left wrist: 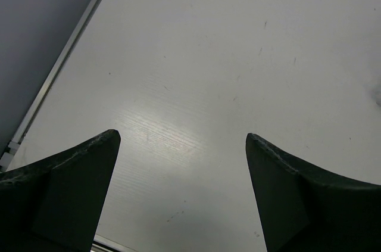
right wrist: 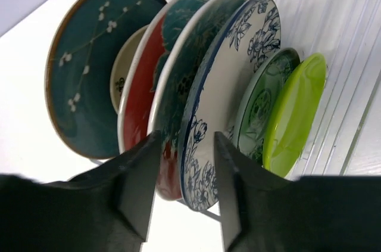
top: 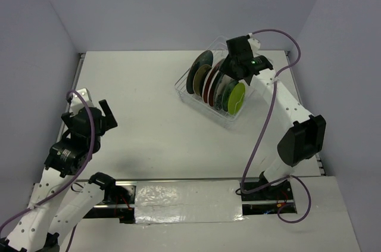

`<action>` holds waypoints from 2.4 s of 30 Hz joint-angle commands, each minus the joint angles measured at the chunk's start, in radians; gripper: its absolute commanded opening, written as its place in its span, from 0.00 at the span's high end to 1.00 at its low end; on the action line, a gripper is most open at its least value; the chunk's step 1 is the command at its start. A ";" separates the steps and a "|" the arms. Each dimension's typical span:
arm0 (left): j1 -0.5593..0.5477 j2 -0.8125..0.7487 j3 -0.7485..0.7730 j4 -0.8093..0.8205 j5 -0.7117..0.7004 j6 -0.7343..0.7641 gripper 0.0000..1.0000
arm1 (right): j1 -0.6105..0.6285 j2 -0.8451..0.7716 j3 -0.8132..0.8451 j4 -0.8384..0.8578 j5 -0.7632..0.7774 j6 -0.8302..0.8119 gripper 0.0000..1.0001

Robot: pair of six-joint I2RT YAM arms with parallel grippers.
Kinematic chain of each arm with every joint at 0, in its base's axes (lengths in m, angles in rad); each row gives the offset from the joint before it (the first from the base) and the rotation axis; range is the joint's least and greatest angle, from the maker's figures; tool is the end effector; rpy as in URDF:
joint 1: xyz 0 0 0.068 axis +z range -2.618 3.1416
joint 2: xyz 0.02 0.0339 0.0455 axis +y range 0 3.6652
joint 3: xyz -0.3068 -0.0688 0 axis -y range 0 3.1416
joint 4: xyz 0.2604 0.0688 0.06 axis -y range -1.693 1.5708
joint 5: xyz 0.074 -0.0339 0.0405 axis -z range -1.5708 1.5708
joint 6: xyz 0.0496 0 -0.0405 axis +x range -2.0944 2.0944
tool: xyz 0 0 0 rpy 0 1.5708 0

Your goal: Unload the plates from the dish rack

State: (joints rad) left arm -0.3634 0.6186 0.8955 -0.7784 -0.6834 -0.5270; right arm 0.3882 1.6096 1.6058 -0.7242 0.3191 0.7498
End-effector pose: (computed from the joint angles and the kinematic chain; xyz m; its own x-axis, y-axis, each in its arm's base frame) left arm 0.1072 -0.0072 0.3662 -0.2667 -0.3158 -0.9106 -0.4351 0.8825 -0.1786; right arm 0.3603 0.1305 0.3985 -0.5479 0.4750 -0.6886 0.3153 0.8797 0.3560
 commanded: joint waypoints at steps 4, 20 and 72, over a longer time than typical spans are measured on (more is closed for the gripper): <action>0.000 -0.003 -0.001 0.054 0.007 0.010 0.01 | 0.014 0.000 -0.007 0.055 0.058 0.039 0.58; 0.000 0.000 -0.003 0.059 0.022 0.015 0.01 | 0.014 0.058 -0.047 0.100 0.038 0.088 0.81; 0.000 0.348 0.706 -0.162 0.715 -0.324 0.01 | 1.048 -0.231 -0.153 0.456 0.759 -1.733 1.00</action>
State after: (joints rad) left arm -0.3630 0.9356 1.6901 -0.9581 -0.1017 -0.8413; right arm 1.3777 1.4654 1.4006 -0.6804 0.8410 -0.6849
